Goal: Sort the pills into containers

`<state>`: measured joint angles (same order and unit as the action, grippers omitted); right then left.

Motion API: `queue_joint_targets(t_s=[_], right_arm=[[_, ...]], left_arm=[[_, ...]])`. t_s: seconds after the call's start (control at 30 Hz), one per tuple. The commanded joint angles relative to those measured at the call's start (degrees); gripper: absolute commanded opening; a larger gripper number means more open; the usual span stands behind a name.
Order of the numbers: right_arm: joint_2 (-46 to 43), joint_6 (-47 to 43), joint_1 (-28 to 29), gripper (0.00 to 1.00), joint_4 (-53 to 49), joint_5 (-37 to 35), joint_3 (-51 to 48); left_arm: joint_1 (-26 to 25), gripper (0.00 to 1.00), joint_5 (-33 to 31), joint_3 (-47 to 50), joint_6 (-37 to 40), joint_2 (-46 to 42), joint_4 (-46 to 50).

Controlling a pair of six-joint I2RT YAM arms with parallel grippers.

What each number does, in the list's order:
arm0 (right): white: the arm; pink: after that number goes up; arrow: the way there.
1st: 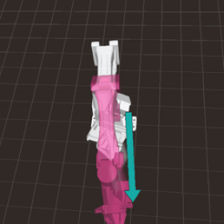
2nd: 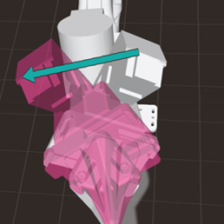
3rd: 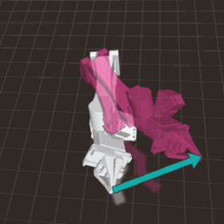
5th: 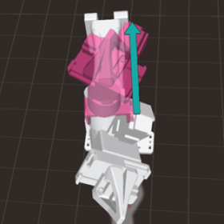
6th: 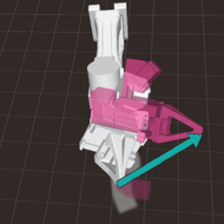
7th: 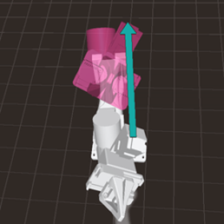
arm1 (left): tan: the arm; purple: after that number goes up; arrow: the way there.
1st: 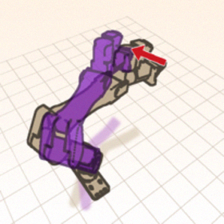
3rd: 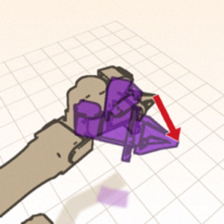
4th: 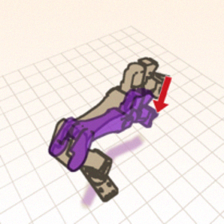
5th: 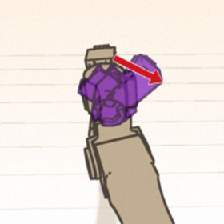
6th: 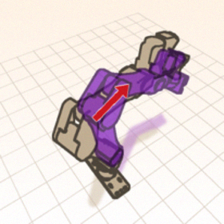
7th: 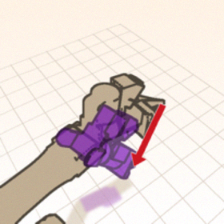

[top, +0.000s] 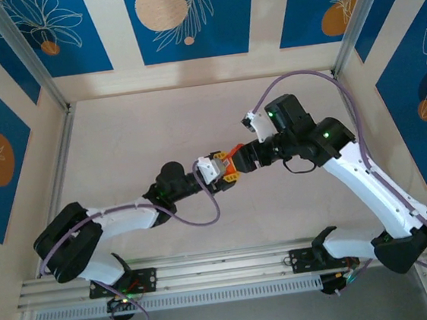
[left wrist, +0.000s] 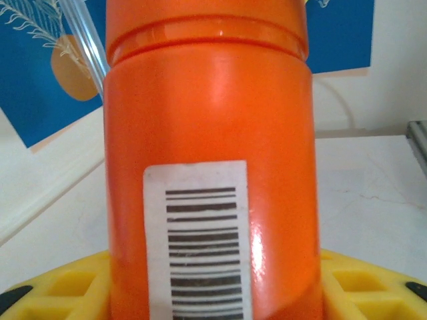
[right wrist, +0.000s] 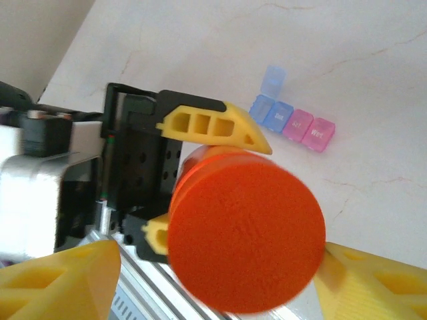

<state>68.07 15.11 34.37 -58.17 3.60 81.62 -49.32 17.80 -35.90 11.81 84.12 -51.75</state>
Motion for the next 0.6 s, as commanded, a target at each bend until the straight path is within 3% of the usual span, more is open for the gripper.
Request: queue_joint_targets(t_s=[0.0,0.27,0.57], right_arm=[[-2.85,4.57,-0.25,0.75,2.86,-2.44,0.39],[-9.13,12.01,0.3,0.75,15.85,-14.71,-6.13],[-10.97,13.8,3.35,0.75,30.84,-21.2,-13.02]], left_arm=[[-0.27,0.0,-4.22,0.64,-3.54,2.07,-7.58],[-0.25,0.0,-5.1,1.24,-11.38,10.04,-28.68],[-0.47,0.0,-6.17,-1.89,-17.48,9.93,-28.81]])
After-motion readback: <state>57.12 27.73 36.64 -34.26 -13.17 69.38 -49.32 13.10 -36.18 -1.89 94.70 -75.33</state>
